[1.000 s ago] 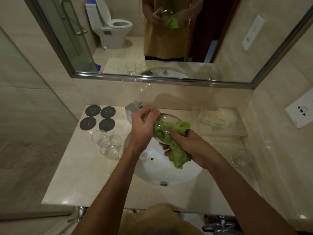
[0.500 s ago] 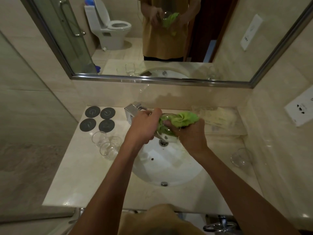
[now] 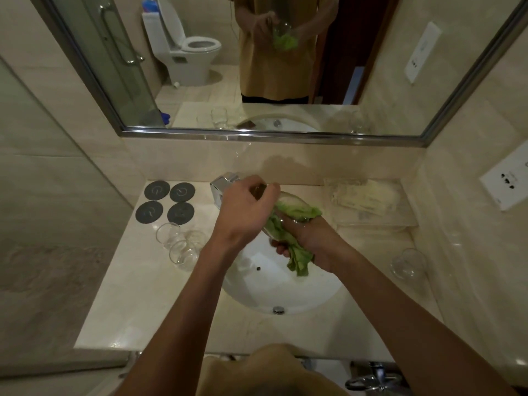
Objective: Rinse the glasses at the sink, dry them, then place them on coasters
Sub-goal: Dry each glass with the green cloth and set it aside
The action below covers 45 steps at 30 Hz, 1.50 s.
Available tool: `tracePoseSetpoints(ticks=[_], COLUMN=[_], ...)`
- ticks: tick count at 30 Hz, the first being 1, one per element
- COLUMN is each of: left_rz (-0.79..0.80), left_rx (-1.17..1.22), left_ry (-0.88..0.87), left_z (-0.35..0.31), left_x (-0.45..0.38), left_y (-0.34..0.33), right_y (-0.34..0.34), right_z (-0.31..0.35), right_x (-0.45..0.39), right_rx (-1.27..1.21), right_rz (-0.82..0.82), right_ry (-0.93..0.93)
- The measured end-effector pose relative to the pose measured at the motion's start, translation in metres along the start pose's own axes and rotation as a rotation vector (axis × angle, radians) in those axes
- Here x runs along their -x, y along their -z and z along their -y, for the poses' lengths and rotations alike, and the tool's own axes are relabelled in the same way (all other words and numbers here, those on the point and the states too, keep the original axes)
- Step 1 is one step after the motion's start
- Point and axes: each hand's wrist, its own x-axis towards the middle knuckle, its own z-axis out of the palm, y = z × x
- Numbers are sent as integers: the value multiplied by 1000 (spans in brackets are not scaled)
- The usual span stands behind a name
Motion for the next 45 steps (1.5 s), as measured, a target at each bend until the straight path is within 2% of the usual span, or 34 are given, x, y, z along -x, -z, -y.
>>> tracePoseSetpoints(ticks=[2,4,7,10,14,16,18,20,22,26,29,31,33,35,37,40,43,45], left_rz=[-19,-11,81,278,542,742,818,802,786,662,614,623,638,657,696,716,693,672], left_rx=[67,124,146,235,417,390,460,535,543,467,301,125,-24,-103,-104,17,216,364], left_ry=[-180,-295,-326,-182,296,366,434,471,415,240,36,-85,-171,-222,-251,-202,-68,95], left_z=[2,6,13,23,27,32,36,35,35,36,34,30,25,25,29,33,33,32], left_x=[4,5,0,-5,-5,-2,3,7,9,9,7,5,4,3,2,0,2,5], left_y=[-1,-3,-1,7,17,17,13,8,6,7,13,18,22,23,24,24,22,17], right_y=[5,11,17,26,38,40,39,40,40,45,48,47,43,40,41,44,47,48], right_z=[9,14,20,26,34,36,36,34,30,19,14,11,6,2,-3,0,8,14], right_x=[6,7,10,12,11,11,12,11,6,-12,-8,-3,0,2,3,5,5,5], right_rx=[-17,-1,54,180,572,653,662,635,610,814,557,335,162,83,73,101,159,218], right_rz=[109,123,87,23,-47,-54,-63,-89,-123,-210,-27,77,119,149,153,96,31,-19], right_ry=[-127,-185,-109,93,339,391,391,380,371,305,168,-10,-185,-276,-260,-107,59,151])
